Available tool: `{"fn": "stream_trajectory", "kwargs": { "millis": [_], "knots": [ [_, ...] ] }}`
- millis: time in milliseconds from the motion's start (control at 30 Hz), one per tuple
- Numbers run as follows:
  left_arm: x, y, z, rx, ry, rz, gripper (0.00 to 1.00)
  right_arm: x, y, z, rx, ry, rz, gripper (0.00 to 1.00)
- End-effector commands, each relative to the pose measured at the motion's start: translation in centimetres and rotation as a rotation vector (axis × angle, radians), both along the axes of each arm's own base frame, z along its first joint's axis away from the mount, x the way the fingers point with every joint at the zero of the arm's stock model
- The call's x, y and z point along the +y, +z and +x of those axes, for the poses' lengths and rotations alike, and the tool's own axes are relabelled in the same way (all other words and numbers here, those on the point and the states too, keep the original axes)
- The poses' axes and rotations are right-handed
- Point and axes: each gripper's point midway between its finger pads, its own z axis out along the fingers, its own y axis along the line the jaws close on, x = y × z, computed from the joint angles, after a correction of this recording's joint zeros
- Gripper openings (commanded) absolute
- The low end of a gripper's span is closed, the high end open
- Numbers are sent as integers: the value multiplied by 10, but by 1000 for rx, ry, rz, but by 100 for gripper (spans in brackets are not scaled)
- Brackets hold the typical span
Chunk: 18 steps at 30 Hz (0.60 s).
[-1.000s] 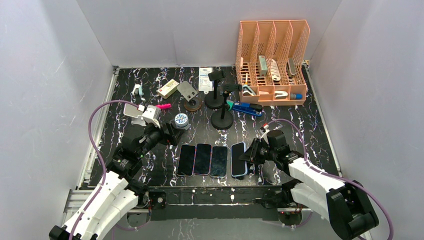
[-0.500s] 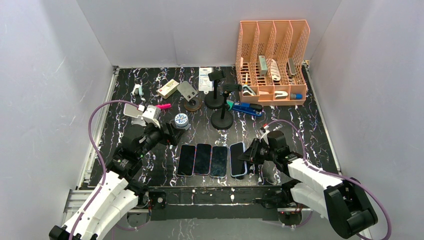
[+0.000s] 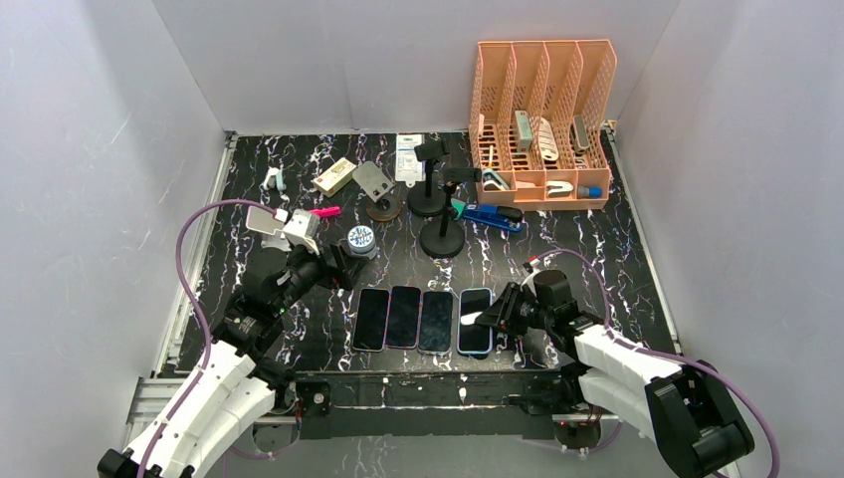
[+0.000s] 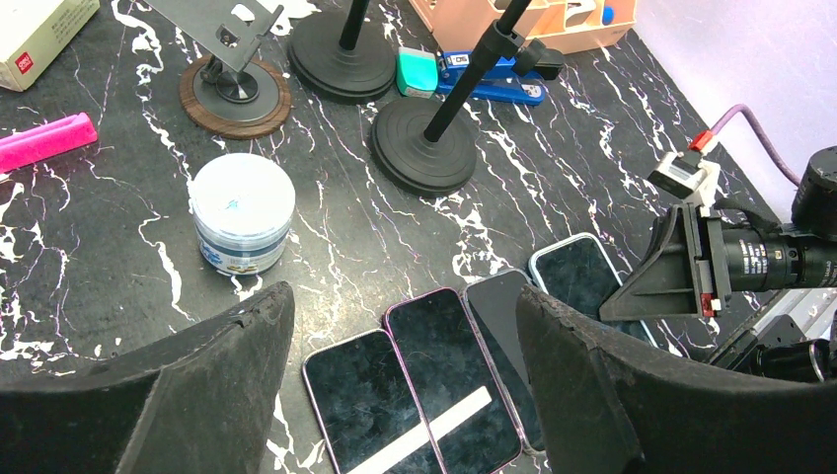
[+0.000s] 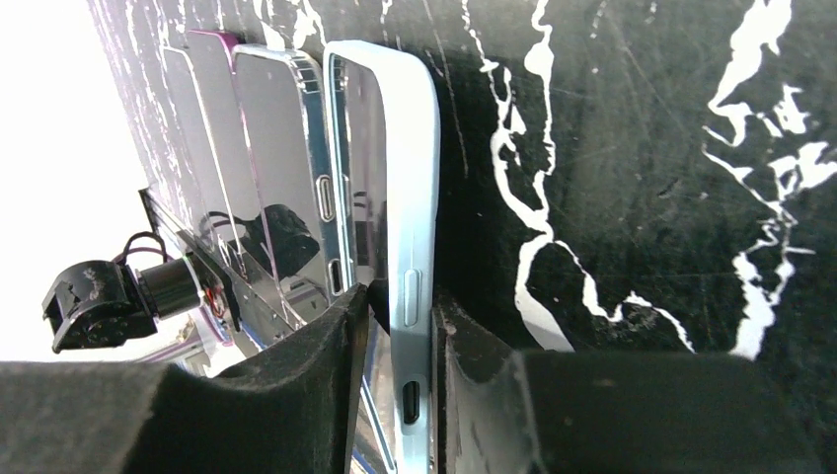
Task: Remove the phone from the phone stand
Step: Place the phone at the center of the board.
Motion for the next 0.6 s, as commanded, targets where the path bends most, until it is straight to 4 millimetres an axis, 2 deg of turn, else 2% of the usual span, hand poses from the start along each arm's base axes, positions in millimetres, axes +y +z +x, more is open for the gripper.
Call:
{"fn": "stream_trajectory", "kwargs": {
  "millis": [0,200,567],
  "knots": [
    [0,6,0,-17,-2,0,80,-3,-10,-13,42,23,-27,37],
    [0,6,0,-18,-3,-1,80,-8,-10,-10,28,9,-63,44],
    [0,5,1,-13,-3,1,80,-18,-12,-7,30,-30,-128,50]
  ]
}}
